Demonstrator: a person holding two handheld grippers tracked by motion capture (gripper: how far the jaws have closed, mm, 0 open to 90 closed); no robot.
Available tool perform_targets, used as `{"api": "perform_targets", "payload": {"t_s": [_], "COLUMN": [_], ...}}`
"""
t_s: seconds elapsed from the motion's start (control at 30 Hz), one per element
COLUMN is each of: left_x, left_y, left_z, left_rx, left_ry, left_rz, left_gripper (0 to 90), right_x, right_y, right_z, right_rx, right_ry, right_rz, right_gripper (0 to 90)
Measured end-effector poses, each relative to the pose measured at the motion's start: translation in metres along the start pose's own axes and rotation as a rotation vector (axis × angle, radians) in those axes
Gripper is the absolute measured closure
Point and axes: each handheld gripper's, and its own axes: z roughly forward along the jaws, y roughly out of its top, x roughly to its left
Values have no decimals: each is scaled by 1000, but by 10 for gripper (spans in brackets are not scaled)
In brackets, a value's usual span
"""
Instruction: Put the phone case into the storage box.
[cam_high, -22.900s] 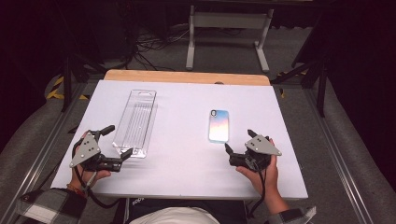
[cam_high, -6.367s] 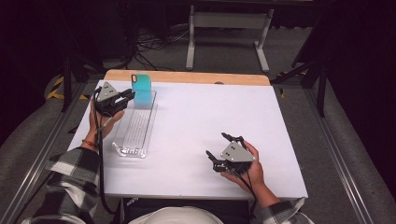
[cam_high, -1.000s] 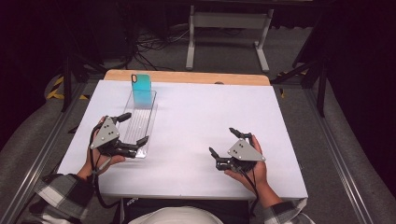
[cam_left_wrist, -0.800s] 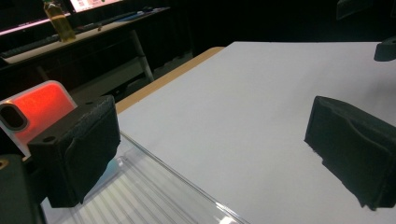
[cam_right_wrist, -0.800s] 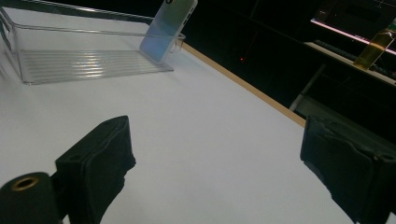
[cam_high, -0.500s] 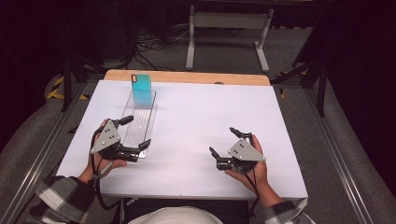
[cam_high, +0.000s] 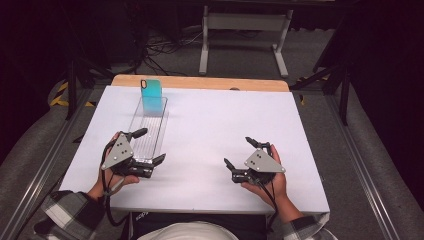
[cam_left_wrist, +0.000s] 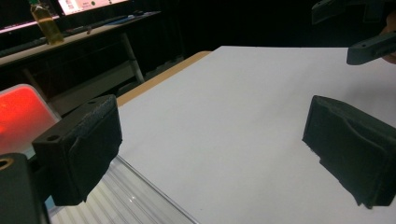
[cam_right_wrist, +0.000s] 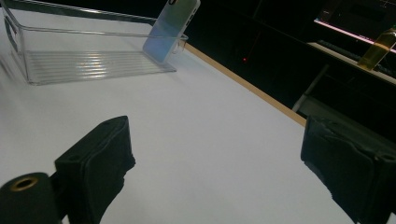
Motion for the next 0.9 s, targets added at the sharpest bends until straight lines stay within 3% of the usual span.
{"api": "perform_targets", "payload": {"t_s": [0.57, 0.7, 0.77, 0.9], "left_x": [-12, -13, -13, -12], "left_y": [-18, -26, -27, -31], "left_z": [-6, -8, -8, -7], "left_rx": [48, 79, 80, 98], "left_ry": [29, 19, 7, 7], "left_rz": [-4, 6, -10, 11], "left_gripper": [40, 36, 37, 36], "right_x": [1, 1, 3, 5], "right_y": [1, 1, 1, -2], "right_z": [-2, -2, -3, -3], "right_rx": [-10, -13, -10, -1], "right_ry": [-4, -3, -2, 7], "right_rz": [-6, -11, -11, -14], "right_gripper": [84, 82, 81, 79]}}
